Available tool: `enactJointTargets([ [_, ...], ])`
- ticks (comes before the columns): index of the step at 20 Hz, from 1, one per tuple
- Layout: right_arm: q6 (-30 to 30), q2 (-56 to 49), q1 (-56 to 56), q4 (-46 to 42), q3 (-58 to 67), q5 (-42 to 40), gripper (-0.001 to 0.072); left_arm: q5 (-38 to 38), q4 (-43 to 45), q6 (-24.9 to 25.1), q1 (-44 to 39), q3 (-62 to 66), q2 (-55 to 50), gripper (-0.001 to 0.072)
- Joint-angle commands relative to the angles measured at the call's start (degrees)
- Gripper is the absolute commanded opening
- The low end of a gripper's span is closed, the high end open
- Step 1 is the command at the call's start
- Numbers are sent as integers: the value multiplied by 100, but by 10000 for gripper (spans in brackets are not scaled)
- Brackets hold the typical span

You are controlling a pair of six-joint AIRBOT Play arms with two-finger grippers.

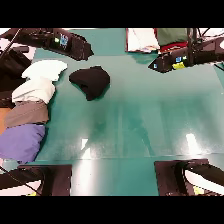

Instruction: Fold the shirts.

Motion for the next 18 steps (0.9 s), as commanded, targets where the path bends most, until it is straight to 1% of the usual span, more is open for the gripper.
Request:
enactJointTargets([
  [1, 2, -2, -4, 9, -7, 4, 15, -4, 2, 0, 0, -7, 2, 26],
  [6, 2, -33, -4, 7, -4, 0, 15, 9, -17, -17, -2, -7, 4, 26],
  [8, 2, -33, -4, 7, -4, 0, 16, 44, -157, -44, -2, -4, 4, 26],
  [10, 2, -33, -4, 7, -4, 0, 15, 428, 48, 315, 13, -44, -15, 32],
  [11, 2, -33, -4, 9, -4, 0, 15, 706, 516, 238, 17, -85, -61, 332],
  [12, 2, -33, -4, 7, -4, 0, 15, 890, 1257, -188, 17, -103, -168, 703],
  [13, 2, -31, -4, 7, -4, 2, 15, 925, 1976, -664, 31, -103, -326, 712],
  [14, 2, -31, -4, 9, -4, -2, 15, 894, 2371, -914, 72, -107, -535, 712],
  [16, 4, -33, -4, 13, -4, -142, 16, 813, 2343, -953, 256, -181, -1067, 712],
  [18, 4, -33, -4, 13, -4, -258, 15, 835, 2288, -942, 264, -332, -1652, 712],
])
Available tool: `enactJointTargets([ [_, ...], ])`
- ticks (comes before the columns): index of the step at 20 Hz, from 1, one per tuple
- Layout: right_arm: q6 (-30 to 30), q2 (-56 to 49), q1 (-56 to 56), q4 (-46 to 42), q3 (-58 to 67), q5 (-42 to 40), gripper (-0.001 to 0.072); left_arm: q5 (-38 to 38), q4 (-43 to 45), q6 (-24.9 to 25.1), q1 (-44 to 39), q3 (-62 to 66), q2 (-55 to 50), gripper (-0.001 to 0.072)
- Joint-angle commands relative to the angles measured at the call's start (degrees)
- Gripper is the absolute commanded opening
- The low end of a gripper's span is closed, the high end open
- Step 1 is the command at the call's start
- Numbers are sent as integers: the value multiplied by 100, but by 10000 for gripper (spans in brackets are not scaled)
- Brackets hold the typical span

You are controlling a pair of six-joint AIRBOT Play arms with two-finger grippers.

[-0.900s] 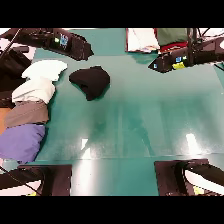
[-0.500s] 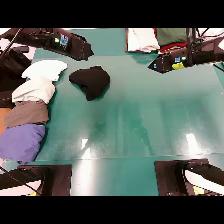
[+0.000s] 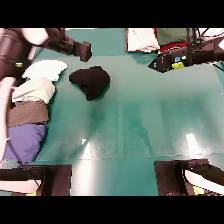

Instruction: Fold the shirts.

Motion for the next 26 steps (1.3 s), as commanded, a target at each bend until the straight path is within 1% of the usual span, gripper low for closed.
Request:
enactJointTargets([
  [1, 4, -2, -2, 4, -4, -129, 15, 114, 330, -232, 72, -199, -955, 712],
  [5, 4, 0, -2, 50, -2, -114, 16, 136, -116, -229, 72, -271, -1969, 711],
  [7, 4, 0, -2, 46, -2, -114, 16, 127, -293, -229, 72, -271, -2240, 711],
  [9, 4, 0, -2, 48, -2, -125, 15, 107, -289, -232, 72, -267, -2297, 707],
  [10, 4, 0, -2, 48, -2, -129, 16, 98, -256, -229, 74, -262, -2267, 464],
  [11, 4, 0, -2, 50, 2, -129, 15, 4, -76, -229, 72, -164, -2262, 86],
  [12, 4, 4, -2, 55, 4, -133, 16, -127, 94, -203, 74, -7, -2262, 26],
  [14, 4, 125, -2, 46, 4, -157, 16, -365, 424, -238, 74, 535, -2168, 26],
  [17, 4, 542, -4, 28, 4, -599, 15, -155, 688, -227, 72, 1285, -1469, 25],
  [19, 4, 918, -4, 20, 4, -1047, 15, 42, 787, -101, 72, 1311, -570, 25],
  [22, 4, 1421, -7, -20, 4, -1556, 15, -229, 780, 166, 17, 1287, 743, 25],
  [24, 4, 1650, -52, -20, 4, -1703, 15, -389, 706, 264, -146, 1287, 1320, 25],
  [26, 4, 1818, -203, -13, 4, -1716, 15, -494, 627, 264, -468, 1266, 1561, 25],
])
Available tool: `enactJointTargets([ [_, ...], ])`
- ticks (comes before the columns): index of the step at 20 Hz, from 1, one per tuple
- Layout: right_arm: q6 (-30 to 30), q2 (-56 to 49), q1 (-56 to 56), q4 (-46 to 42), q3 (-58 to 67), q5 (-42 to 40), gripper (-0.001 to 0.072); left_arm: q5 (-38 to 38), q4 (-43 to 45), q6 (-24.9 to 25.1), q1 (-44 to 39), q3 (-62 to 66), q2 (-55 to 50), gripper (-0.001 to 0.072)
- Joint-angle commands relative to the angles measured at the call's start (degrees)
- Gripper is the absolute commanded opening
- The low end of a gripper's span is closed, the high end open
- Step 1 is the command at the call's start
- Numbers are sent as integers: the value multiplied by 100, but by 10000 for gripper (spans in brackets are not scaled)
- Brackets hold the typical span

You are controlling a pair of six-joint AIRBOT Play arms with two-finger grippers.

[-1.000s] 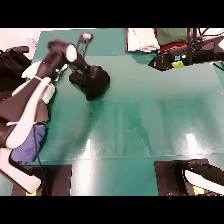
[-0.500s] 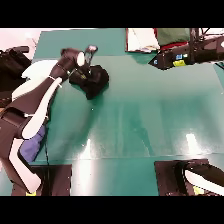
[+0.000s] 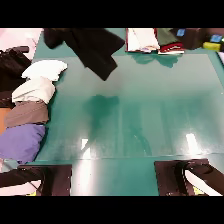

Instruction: Fold the shirts.

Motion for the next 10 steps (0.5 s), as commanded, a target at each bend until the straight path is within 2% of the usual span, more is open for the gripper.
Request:
enactJointTargets([
  [1, 0, 369, -229, -4, 4, -256, 15, -162, -101, 120, -503, -118, 654, 25],
  [4, 2, 579, -568, 4, 4, -219, 15, -81, -605, 337, -1193, -1003, 581, 26],
  [6, 2, 686, -745, 4, 2, -179, 15, 37, -1438, 702, -1602, -1676, 391, 27],
  [7, 2, 732, -815, 2, 2, -140, 15, 227, -1950, 911, -1766, -1978, 273, 60],
  [8, 2, 767, -868, 4, 2, -111, 15, 444, -2315, 1051, -1871, -2201, 181, 348],
  [9, 2, 787, -876, 2, 4, -98, 15, 614, -2428, 1045, -1912, -2319, 76, 594],
  [10, 2, 787, -876, 4, 2, -90, 15, 636, -2319, 1008, -1882, -2312, 4, 609],
])
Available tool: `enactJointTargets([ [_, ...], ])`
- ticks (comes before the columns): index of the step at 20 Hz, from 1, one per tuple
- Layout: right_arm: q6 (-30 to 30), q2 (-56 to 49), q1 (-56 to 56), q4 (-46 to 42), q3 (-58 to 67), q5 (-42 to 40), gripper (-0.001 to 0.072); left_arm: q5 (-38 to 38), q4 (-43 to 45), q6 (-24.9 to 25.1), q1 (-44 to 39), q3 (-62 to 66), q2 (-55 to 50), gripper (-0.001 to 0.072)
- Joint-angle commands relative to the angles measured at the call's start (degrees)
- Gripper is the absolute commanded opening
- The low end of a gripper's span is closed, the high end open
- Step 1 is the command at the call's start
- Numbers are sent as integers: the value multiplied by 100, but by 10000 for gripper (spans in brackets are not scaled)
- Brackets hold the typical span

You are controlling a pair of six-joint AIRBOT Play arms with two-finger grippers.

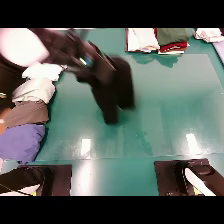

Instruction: Fold the shirts.

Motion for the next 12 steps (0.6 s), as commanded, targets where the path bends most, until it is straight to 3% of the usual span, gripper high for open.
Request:
enactJointTargets([
  [1, 0, 85, -105, 4, 2, 107, 15, 341, -319, 175, -111, -431, -208, 609],
  [5, 0, 17, -103, 37, -2, 286, 15, 85, 678, -525, 988, -507, -210, 609],
  [9, 0, -22, 70, 26, -2, 267, 15, 146, -160, -800, 1989, -1587, -328, 609],
  [12, 0, -118, 94, 39, -2, 284, 16, 367, -793, -785, 2074, -2673, -522, 609],
])
